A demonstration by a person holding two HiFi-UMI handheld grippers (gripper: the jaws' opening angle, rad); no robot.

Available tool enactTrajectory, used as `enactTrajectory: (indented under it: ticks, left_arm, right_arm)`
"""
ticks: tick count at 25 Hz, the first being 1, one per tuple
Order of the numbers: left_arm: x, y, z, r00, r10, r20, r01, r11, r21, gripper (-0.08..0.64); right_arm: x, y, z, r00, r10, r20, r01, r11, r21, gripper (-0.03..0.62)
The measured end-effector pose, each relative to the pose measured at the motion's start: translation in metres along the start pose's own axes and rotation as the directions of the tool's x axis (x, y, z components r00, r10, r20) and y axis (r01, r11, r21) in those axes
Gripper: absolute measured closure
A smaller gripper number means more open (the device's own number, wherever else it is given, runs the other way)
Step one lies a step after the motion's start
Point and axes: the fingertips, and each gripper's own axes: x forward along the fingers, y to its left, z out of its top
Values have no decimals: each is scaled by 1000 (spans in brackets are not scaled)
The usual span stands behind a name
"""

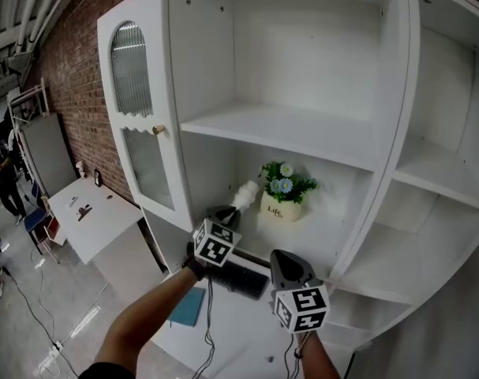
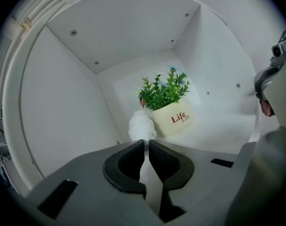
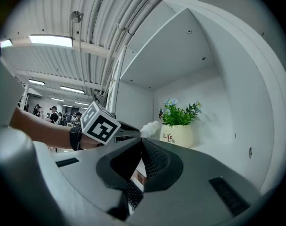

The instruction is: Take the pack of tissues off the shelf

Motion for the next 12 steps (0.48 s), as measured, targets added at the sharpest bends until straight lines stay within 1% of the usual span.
enactTrajectory:
  ticks: [3, 6, 12]
  left_arm:
    - [-12, -6, 3, 1000, -18, 24, 19, 999, -39, 518]
    - [-24, -15, 6, 998, -43, 46, 47, 994, -94, 518]
    - [-53, -26, 15, 993, -45, 105, 56, 993, -104, 518]
  right_arm:
    - [0, -4, -3, 1000, -17, -2, 17, 1000, 1, 591]
    - [0, -8, -11, 999, -30, -17, 30, 999, 21, 591]
    - [0, 3, -14, 1000, -19, -21, 20, 999, 34, 591]
